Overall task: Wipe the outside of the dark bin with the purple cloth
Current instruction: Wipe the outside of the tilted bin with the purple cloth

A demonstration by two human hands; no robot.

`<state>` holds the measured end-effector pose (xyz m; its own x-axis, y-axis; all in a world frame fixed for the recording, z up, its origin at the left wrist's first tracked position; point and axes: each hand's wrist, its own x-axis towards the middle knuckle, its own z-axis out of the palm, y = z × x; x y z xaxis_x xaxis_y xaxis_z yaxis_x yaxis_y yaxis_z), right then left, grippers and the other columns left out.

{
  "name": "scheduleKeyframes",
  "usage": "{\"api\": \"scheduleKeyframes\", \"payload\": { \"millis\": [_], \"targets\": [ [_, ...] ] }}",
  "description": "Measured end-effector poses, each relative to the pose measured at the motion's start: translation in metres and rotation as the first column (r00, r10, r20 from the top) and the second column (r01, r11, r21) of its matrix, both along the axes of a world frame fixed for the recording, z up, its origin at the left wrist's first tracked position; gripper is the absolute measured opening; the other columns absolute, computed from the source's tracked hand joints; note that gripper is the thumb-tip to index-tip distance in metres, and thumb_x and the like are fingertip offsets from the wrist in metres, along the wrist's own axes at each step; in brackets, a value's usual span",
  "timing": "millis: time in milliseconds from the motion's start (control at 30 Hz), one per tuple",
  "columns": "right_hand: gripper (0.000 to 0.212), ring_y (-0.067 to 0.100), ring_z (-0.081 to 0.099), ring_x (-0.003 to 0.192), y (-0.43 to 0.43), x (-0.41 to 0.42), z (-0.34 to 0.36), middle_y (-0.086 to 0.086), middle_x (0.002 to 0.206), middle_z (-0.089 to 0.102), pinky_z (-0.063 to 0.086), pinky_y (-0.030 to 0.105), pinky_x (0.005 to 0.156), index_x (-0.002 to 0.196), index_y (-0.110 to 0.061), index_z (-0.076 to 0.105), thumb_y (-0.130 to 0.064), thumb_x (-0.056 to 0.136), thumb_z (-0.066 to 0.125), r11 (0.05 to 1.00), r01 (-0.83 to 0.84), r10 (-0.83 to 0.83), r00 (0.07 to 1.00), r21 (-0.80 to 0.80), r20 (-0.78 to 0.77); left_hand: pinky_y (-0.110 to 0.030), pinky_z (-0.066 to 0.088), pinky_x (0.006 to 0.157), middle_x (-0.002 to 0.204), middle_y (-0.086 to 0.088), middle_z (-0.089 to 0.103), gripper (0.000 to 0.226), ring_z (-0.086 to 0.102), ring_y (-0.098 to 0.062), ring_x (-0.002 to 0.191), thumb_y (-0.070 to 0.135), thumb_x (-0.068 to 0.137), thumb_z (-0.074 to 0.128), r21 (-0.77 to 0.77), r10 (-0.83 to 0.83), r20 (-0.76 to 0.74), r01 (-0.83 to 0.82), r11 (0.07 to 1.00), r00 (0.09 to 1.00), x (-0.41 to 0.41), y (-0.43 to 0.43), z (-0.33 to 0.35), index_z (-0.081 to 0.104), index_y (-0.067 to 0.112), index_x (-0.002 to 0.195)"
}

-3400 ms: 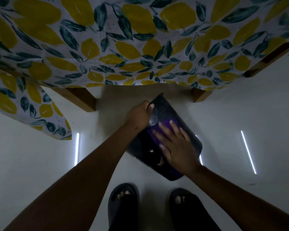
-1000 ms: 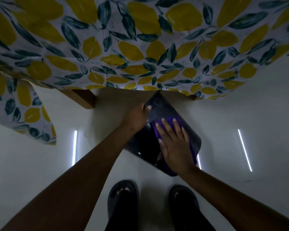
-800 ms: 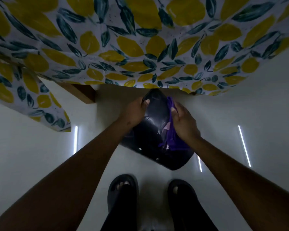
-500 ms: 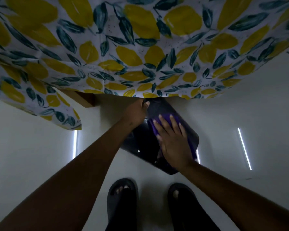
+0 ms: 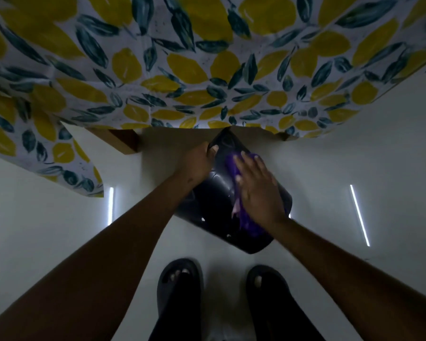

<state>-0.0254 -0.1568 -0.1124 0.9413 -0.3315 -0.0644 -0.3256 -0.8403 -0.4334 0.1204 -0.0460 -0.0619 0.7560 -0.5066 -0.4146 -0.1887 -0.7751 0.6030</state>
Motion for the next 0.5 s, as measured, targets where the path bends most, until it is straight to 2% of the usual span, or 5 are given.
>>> {"api": "scheduleKeyframes", "payload": {
  "millis": [67, 133, 233, 333, 500],
  "targets": [
    [0.053, 0.027, 0.045, 0.131, -0.023, 0.009, -0.008, 0.007, 0.146, 0.046, 0.039, 0.042, 0.106, 0.144, -0.019, 0.04, -0.04, 0.098, 0.025, 0.961, 0.195, -0.192, 0.981, 0.194, -0.035, -0.035, 0.041, 0.086, 0.115, -0.025, 0.062, 0.04, 0.057, -0.039, 0.109, 0.033, 0.101, 0.035, -0.011, 0.015, 0.002, -0.015, 1.0, 1.0, -0.004, 0.005, -0.003, 0.055, 0.0, 0.111],
    [0.05, 0.027, 0.048, 0.129, -0.023, -0.008, -0.009, 0.007, 0.143, 0.05, 0.041, 0.04, 0.105, 0.143, -0.019, 0.042, -0.038, 0.099, 0.027, 0.939, 0.289, -0.283, 0.957, 0.187, -0.058, -0.032, 0.039, 0.082, 0.112, -0.023, 0.064, 0.04, 0.058, -0.038, 0.105, 0.034, 0.101, 0.035, -0.012, 0.023, 0.0, -0.023, 1.0, 1.0, -0.006, 0.008, -0.002, 0.057, 0.002, 0.108],
    [0.053, 0.03, 0.028, 0.143, 0.017, -0.047, 0.002, 0.002, 0.155, 0.033, 0.029, 0.045, 0.112, 0.15, -0.024, 0.029, -0.033, 0.098, 0.024, 0.995, 0.031, -0.038, 0.997, -0.095, -0.069, -0.036, 0.043, 0.085, 0.111, -0.024, 0.064, 0.04, 0.058, -0.039, 0.103, 0.036, 0.1, 0.036, 0.018, 0.022, 0.009, -0.022, 1.0, 1.0, -0.002, 0.007, -0.004, 0.057, 0.003, 0.106],
    [0.052, 0.028, 0.016, 0.147, 0.031, -0.041, 0.004, -0.005, 0.159, 0.024, 0.02, 0.047, 0.114, 0.15, -0.031, 0.025, -0.034, 0.098, 0.027, 0.972, -0.18, 0.177, 0.984, -0.154, -0.035, -0.039, 0.044, 0.089, 0.113, -0.026, 0.063, 0.039, 0.058, -0.041, 0.106, 0.035, 0.1, 0.037, 0.022, 0.019, 0.014, -0.019, 1.0, 1.0, 0.003, 0.0, -0.004, 0.057, 0.002, 0.107],
    [0.051, 0.024, 0.033, 0.141, -0.009, 0.008, 0.001, 0.003, 0.153, 0.037, 0.03, 0.038, 0.113, 0.148, -0.02, 0.033, -0.035, 0.1, 0.022, 0.994, 0.058, -0.06, 0.998, 0.091, 0.022, -0.03, 0.036, 0.071, 0.094, -0.015, 0.061, 0.026, 0.06, -0.033, 0.094, 0.034, 0.099, 0.041, -0.115, -0.019, -0.001, 0.019, 0.993, 1.0, -0.008, 0.016, 0.003, 0.051, 0.01, 0.098]
  ]
}}
